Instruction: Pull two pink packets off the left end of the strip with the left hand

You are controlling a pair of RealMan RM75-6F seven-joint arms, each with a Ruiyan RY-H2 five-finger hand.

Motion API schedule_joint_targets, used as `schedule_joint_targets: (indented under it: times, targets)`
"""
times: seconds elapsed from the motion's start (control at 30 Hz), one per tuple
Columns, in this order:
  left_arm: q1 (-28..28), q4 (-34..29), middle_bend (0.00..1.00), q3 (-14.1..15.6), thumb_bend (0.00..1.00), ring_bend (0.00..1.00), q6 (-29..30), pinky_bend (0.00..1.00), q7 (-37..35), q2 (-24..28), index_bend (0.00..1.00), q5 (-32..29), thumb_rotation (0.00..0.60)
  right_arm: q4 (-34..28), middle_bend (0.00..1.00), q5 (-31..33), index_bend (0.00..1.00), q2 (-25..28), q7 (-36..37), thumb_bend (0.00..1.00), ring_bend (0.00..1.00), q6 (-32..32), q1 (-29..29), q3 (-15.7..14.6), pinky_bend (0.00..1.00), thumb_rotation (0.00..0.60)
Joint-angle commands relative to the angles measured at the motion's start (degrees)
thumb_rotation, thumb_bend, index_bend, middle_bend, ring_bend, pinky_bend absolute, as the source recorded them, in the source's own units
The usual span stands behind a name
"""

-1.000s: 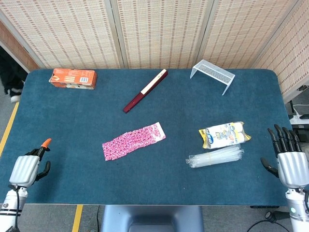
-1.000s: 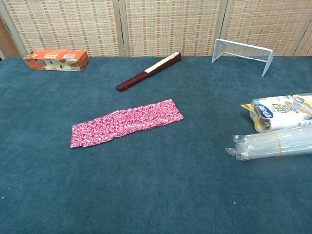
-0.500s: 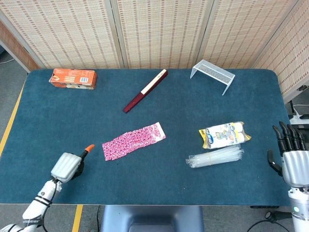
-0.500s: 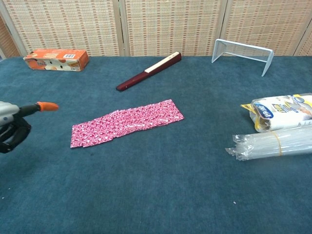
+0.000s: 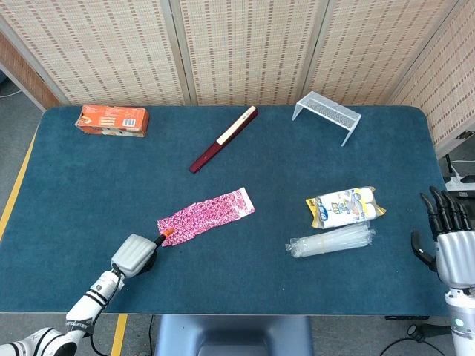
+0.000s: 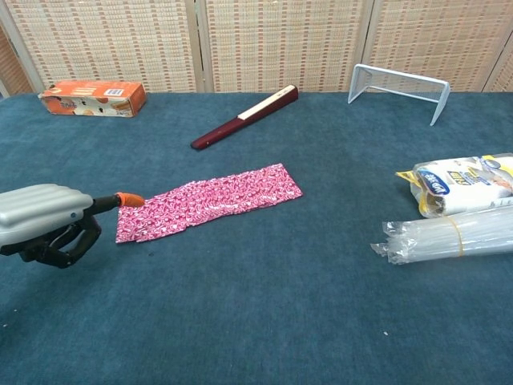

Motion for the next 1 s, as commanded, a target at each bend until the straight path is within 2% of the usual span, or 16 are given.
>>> schedule_joint_targets:
  times: [0.03, 0.43, 1.0]
  targets:
    - [-1.24, 0.55, 0.69, -0.07, 0.79, 0.74, -2.08, 0.68, 1.53, -1.14, 0.00, -2.41, 0.600, 0.21, 0.00, -0.16, 0.00, -0.16, -0.07, 0.48, 0.00, -0.03, 0.03, -0.09, 0.11, 0.600]
    - [-3.08, 2.86, 0.69, 0.07, 0.79, 0.74, -4.04, 0.68, 7.19, -3.47, 0.00, -10.31, 0.600, 0.07, 0.00, -0.35, 0.00, 0.26, -0.35, 0.48, 0.00, -1.78, 0.45, -0.76, 0.11, 0.600]
    - [-2.08, 2.62, 0.69, 1.93, 0.79, 0.74, -1.66, 0.68, 7.73, -1.48, 0.01, -13.92, 0.600, -0.12, 0.00, -0.26, 0.00, 0.25, -0.65, 0.48, 0.00, -2.41, 0.60, -0.89, 0.12, 0.600]
